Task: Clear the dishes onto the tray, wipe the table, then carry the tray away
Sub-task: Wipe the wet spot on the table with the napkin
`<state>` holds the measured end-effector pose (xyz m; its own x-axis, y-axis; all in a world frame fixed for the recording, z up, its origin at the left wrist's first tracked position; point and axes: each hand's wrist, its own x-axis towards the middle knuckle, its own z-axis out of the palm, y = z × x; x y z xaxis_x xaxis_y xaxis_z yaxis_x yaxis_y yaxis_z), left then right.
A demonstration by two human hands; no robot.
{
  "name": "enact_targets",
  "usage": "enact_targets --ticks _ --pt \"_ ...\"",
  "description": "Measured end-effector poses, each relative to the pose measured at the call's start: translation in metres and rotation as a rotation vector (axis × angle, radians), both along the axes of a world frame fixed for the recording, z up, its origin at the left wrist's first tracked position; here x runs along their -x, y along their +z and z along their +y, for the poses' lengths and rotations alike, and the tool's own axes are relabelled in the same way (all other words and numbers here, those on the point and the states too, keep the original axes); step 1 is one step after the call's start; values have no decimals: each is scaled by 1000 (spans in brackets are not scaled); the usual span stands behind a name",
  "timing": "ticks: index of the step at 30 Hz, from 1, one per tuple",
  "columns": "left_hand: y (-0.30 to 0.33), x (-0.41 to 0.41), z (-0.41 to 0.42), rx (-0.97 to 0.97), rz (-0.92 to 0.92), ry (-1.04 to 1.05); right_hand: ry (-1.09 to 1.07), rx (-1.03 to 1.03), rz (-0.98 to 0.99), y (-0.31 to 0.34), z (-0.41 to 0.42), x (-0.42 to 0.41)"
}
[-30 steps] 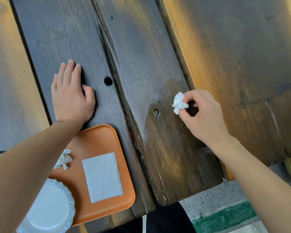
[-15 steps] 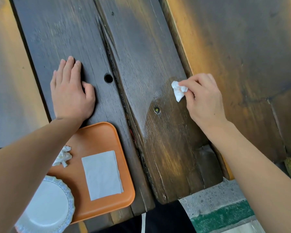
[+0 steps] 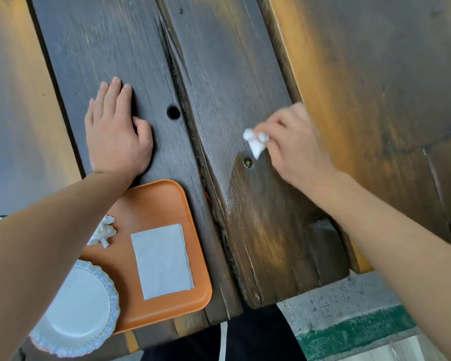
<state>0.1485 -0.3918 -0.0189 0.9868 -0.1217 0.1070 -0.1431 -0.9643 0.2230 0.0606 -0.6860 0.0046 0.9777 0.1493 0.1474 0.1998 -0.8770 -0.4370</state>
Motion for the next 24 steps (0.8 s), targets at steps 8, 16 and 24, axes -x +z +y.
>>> enact_targets --ticks 8,16,24 --pt "0 0 1 5 -8 -3 388 -64 247 12 38 94" --pt "-1 0 1 11 -5 -1 417 -42 209 11 46 89" --pt "0 -1 2 16 13 0 494 -65 345 16 64 178"
